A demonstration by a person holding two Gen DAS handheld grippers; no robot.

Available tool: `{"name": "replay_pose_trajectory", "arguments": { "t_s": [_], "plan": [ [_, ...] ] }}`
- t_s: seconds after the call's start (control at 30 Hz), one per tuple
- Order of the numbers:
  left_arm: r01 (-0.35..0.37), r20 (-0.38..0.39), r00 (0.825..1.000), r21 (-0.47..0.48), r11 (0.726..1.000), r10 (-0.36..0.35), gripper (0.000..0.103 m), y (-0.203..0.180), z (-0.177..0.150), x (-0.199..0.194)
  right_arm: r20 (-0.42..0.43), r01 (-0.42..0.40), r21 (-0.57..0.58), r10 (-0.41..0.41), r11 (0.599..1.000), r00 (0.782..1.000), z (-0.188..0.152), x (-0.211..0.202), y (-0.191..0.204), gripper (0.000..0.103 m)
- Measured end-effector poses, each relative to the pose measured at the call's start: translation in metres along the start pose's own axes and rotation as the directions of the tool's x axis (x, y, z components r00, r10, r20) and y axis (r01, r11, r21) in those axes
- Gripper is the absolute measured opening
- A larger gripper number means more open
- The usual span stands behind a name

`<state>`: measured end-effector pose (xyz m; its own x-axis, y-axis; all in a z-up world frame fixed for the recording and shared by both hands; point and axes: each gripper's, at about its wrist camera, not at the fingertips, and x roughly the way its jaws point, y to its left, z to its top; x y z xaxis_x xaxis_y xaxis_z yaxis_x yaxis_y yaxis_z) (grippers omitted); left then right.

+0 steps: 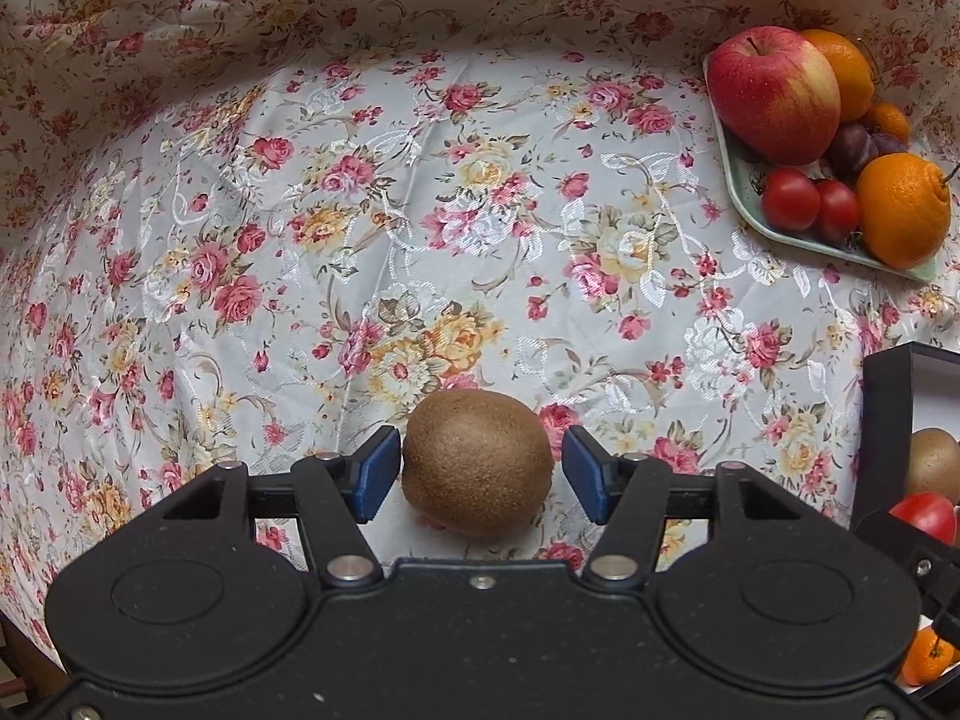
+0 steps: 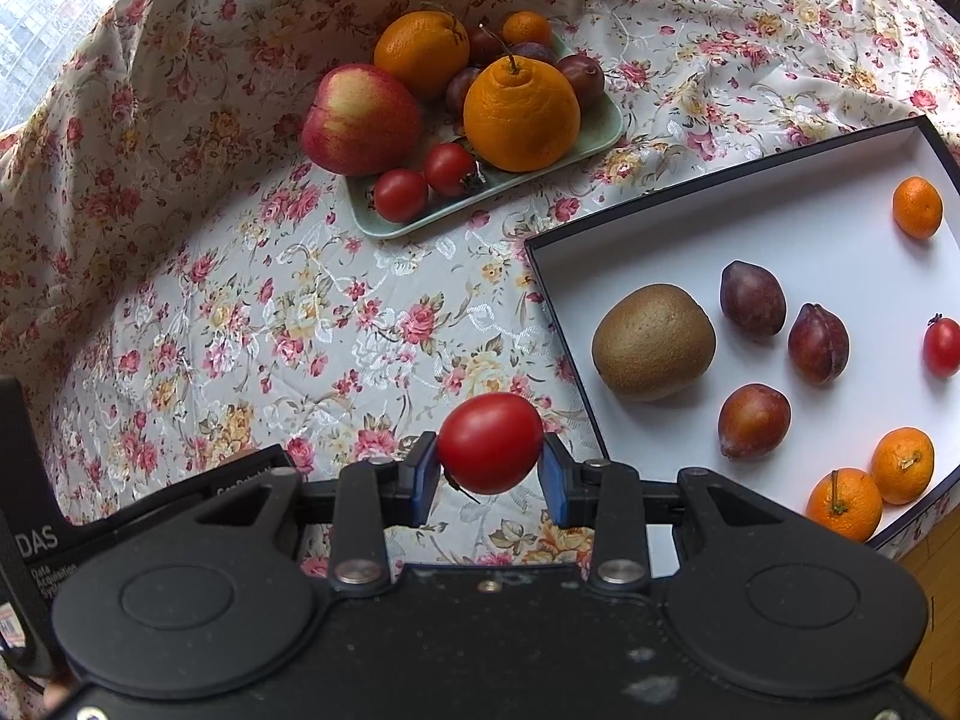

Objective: Organize fruits
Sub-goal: 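Lift and carry the kiwi in the left tool and tomato in the right tool toward the box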

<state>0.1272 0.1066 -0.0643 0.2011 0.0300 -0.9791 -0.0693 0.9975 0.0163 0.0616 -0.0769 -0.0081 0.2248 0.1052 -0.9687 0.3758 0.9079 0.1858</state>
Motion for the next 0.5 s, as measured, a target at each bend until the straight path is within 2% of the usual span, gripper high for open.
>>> {"name": "replay_pose_trajectory", "arguments": {
  "t_s": [0.13, 0.5],
  "plan": [
    [0.011, -0.030, 0.999, -0.019, 1.000, -0.012, 0.063, 0.0011, -0.0001, 0.0071, -0.007, -0.001, 0.005, 0.001, 1.000, 1.000, 0.0001, 0.0003, -0.0014, 0.037],
    [-0.009, -0.002, 1.000, -0.042, 0.999, 0.009, 0.059, -0.0012, 0.0004, 0.0048, -0.003, -0.001, 0.006, 0.001, 1.000, 1.000, -0.0004, -0.0025, -0.0079, 0.037]
  ]
}}
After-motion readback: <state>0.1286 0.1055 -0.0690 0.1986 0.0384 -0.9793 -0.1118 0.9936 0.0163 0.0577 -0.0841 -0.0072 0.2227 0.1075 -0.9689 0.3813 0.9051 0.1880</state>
